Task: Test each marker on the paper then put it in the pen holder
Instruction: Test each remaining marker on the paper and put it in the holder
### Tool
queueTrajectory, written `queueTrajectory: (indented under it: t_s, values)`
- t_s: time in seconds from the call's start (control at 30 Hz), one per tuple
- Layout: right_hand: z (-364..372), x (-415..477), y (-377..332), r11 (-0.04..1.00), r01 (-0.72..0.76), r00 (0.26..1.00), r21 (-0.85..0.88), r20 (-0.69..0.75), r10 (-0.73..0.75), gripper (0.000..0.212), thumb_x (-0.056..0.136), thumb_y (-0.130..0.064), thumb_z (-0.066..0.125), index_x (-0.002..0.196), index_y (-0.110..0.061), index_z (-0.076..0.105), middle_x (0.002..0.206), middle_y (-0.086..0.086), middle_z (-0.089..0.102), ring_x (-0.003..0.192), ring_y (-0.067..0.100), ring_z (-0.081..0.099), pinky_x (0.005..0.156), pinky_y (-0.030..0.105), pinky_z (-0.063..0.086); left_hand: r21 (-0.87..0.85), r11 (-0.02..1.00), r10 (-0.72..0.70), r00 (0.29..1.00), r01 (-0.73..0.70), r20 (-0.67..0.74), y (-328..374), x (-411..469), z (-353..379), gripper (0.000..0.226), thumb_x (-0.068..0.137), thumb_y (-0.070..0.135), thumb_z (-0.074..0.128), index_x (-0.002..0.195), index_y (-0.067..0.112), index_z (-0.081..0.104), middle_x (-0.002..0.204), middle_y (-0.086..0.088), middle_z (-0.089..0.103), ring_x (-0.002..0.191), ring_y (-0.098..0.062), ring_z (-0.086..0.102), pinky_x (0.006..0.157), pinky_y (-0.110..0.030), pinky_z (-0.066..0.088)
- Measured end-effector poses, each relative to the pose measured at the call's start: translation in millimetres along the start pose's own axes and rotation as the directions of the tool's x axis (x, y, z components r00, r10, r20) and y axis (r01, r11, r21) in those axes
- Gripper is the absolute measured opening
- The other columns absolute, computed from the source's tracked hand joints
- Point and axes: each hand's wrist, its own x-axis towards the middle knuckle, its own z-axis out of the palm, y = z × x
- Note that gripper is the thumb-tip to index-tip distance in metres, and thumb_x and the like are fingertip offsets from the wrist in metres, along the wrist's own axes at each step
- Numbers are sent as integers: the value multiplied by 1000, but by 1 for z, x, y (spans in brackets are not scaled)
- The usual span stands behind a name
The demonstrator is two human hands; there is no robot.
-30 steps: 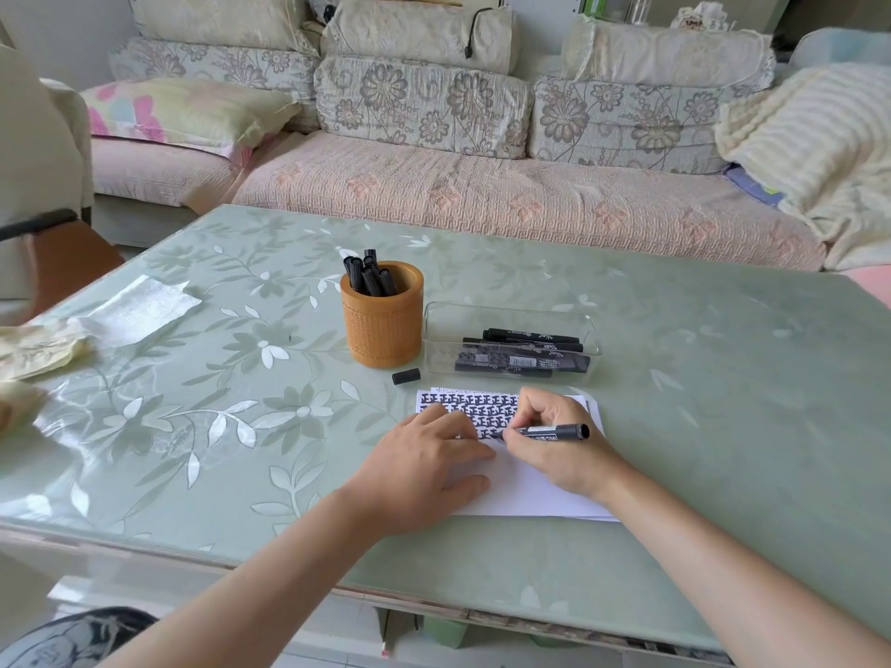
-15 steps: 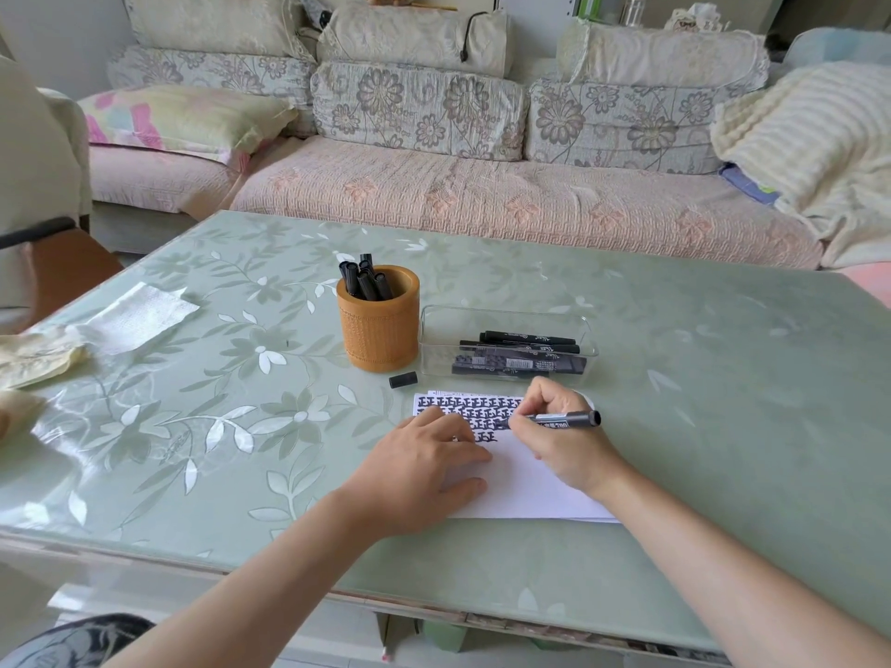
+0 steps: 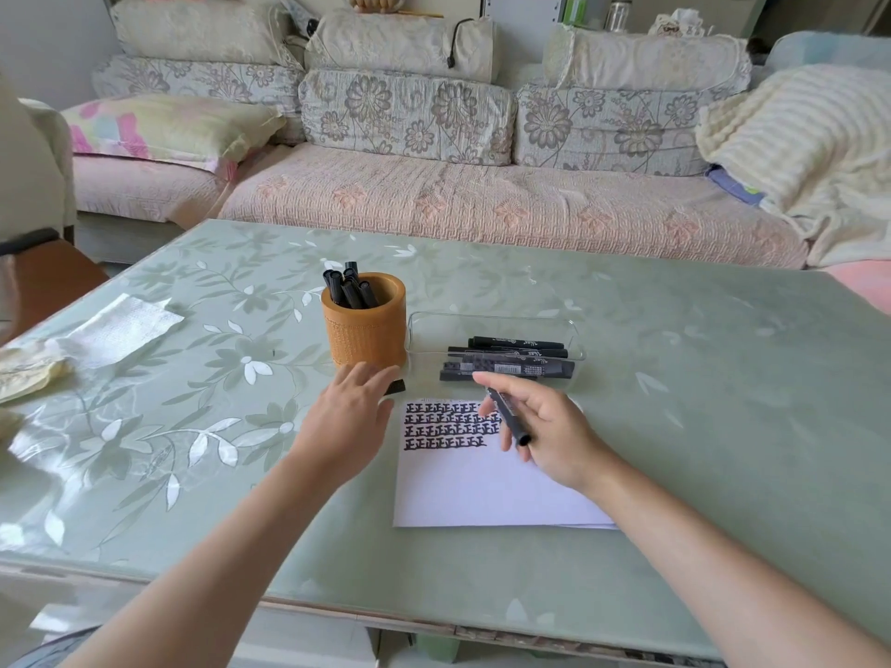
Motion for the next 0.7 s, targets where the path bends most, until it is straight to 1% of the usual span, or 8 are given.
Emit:
queueTrajectory:
  t_s: [0.13,0.23,0.3,0.37,0.47,0.53,0.57,0.7]
  values:
    - [3,1,-2,994,-74,997,76,18,73,43,104,-6,36,120,-35,63,99,5,59,67,15,58,57,35,48,5,997,-71,997,71,24,-2,2,-3,32,94,23,59,126,21,61,117,0,61,112,-24,51,85,-39,48]
    - [2,1,-4,998,-63,997,16,42,63,28,100,-7,44,104,-28,63,86,5,55,64,16,55,54,31,45,0,990,-143,990,143,13,0,5,-9,19,91,25,63,110,24,67,106,3,63,104,-22,53,68,-32,42]
    - [1,2,-6,998,-48,999,-44,2,48,25,98,-3,47,91,-26,55,79,-3,55,57,12,51,52,26,42,-27,983,-180,984,180,6,1,5,-12,16,91,25,62,107,26,66,102,4,64,100,-22,54,64,-31,41]
    - [1,3,-5,997,-7,999,-80,-54,3,32,94,-1,53,86,-32,50,83,-13,54,60,14,48,56,26,43,-92,976,-201,979,198,-27,3,5,-13,15,92,25,62,107,27,63,98,4,66,93,-22,57,65,-33,46]
    - [-1,6,1,987,19,989,-161,-141,-42,42,84,-5,70,92,-43,56,92,-14,60,69,14,52,72,24,46,-229,967,-131,989,113,-68,9,7,-15,13,92,21,62,104,23,62,93,8,63,80,-13,57,64,-27,43]
    - [-4,8,3,976,11,980,-218,-194,-55,38,81,-9,75,94,-43,63,94,-14,68,85,6,62,82,20,47,-303,953,-52,996,25,-79,18,7,-17,12,91,17,63,101,24,62,93,13,59,78,-2,54,65,-12,38]
    - [-5,8,2,970,8,976,-243,-210,-61,34,82,-11,76,92,-42,66,95,-15,70,90,2,63,85,19,47,-324,946,-24,996,-4,-82,22,7,-18,13,90,17,62,100,25,62,93,14,58,80,0,54,66,-10,39]
    - [-6,8,1,924,39,963,-379,-232,-136,21,84,-15,73,97,-32,72,101,-18,69,97,-3,62,87,12,44,-360,930,52,996,-76,-74,31,2,-18,13,91,16,61,100,26,63,93,15,55,83,-1,56,64,-14,42]
